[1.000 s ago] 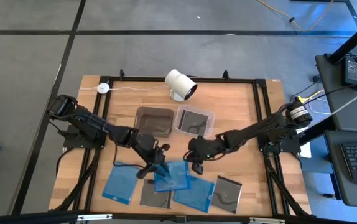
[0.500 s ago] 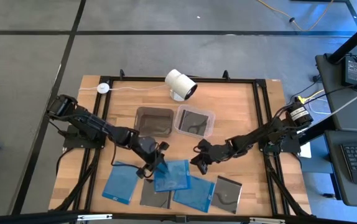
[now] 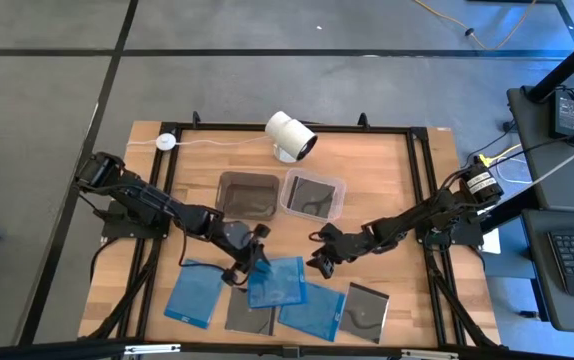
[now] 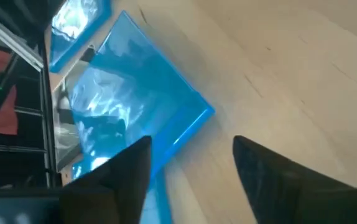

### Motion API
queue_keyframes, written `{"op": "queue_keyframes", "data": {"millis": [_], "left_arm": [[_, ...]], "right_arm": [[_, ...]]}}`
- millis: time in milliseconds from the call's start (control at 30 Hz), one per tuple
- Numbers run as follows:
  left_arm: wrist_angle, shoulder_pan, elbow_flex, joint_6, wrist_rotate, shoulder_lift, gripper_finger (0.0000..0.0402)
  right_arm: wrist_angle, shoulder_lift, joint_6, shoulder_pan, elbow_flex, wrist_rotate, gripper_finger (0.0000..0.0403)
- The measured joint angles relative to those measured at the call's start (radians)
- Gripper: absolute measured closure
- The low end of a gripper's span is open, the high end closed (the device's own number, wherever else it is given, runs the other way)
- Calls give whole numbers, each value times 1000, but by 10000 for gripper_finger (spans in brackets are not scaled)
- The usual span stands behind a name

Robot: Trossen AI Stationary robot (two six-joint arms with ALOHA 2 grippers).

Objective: Pick & place jewel cases by type
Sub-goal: Put the middle blue cd case into the black bin

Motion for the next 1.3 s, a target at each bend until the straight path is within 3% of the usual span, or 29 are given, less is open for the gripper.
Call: {"op": "queue_keyframes", "data": {"millis": [200, 467, 700, 900, 1100, 1300], "left_arm": [[-94, -11, 0, -115, -11, 0, 297], [-271, -114, 0, -61, -140, 0, 299], [-318, -182, 0, -77, -250, 0, 324], [-327, -205, 0, -145, -253, 18, 360], [-318, -204, 0, -171, -217, 96, 396], [-300, -197, 4, -166, -244, 171, 396]], "right_arm": [[-25, 0, 154, 5, 0, -7, 135], [23, 63, 237, -12, 0, -31, 143], [124, 130, 257, -24, 4, -76, 144], [182, 146, 254, -24, 4, -76, 144], [136, 150, 255, -24, 32, -77, 144], [126, 151, 277, -24, 39, -80, 144]]}}
